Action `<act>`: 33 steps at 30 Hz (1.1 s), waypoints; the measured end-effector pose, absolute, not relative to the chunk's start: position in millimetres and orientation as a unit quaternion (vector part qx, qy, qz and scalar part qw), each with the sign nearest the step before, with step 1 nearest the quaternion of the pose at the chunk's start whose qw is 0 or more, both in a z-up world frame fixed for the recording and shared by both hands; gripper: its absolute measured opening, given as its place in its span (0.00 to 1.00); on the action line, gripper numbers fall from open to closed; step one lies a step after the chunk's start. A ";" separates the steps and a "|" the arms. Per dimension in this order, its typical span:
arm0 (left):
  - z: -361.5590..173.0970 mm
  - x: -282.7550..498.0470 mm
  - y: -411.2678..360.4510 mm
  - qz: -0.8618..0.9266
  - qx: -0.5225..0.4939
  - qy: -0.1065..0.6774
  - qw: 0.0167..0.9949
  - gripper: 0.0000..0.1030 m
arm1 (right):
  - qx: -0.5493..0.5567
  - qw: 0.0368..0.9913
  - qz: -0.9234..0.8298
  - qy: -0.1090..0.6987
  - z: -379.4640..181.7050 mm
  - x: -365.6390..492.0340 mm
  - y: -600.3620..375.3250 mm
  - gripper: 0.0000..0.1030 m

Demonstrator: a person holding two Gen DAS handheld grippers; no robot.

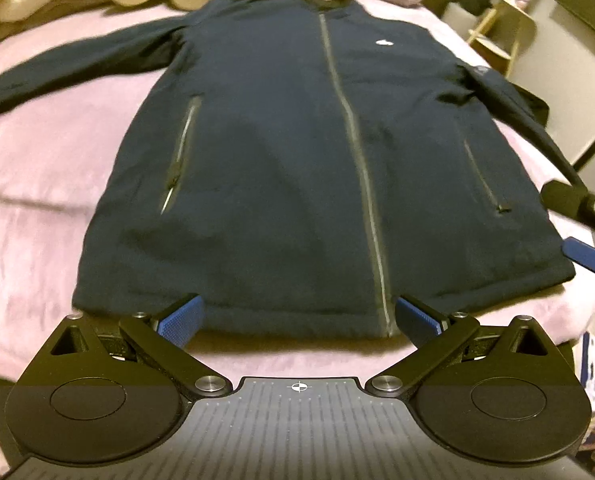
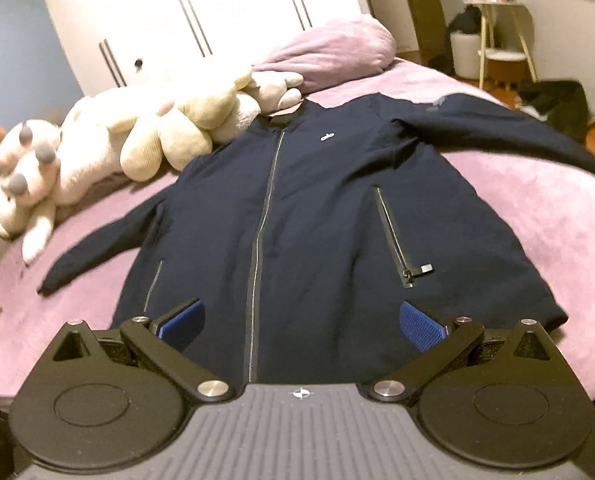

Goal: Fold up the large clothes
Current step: 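Grasp a jacket sleeve cuff with the right gripper and lift it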

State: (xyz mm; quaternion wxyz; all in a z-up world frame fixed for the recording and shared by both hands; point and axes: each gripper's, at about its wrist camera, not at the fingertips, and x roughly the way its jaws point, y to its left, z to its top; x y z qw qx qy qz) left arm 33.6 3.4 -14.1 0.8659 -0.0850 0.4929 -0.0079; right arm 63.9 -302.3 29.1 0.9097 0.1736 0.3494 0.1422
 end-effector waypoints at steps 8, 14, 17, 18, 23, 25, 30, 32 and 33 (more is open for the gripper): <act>-1.2 107.5 7.6 0.021 -0.069 0.435 0.897 1.00 | 0.331 0.897 0.103 0.274 12.1 132.8 -399.7 1.00; -16.4 185.2 15.8 0.058 -0.074 0.416 0.905 1.00 | 0.501 0.836 -0.014 0.223 -38.9 211.8 -535.5 0.79; -32.8 217.8 16.0 0.082 -0.071 0.411 0.905 1.00 | 0.557 0.800 -0.086 0.208 -72.3 232.3 -579.6 0.61; -40.1 225.2 17.1 0.085 -0.074 0.412 0.904 1.00 | 0.572 0.788 -0.099 0.207 -84.1 238.8 -590.2 0.55; -67.9 245.9 27.8 0.091 -0.104 0.444 0.885 1.00 | 0.641 0.727 -0.155 0.193 -135.0 258.2 -617.4 0.48; -77.5 246.6 30.1 0.095 -0.105 0.450 0.882 1.00 | 0.658 0.714 -0.160 0.180 -144.6 262.6 -619.2 0.48; -83.0 251.7 29.7 0.085 -0.082 0.456 0.882 1.00 | 0.658 0.716 -0.159 0.171 -147.6 275.3 -631.7 0.45; -84.0 253.8 33.4 0.080 -0.090 0.462 0.879 1.00 | 0.665 0.706 -0.169 0.178 -145.6 280.3 -641.4 0.21; -84.1 254.9 35.7 0.075 -0.093 0.465 0.877 1.00 | 0.662 0.703 -0.177 0.191 -147.4 284.2 -645.3 0.12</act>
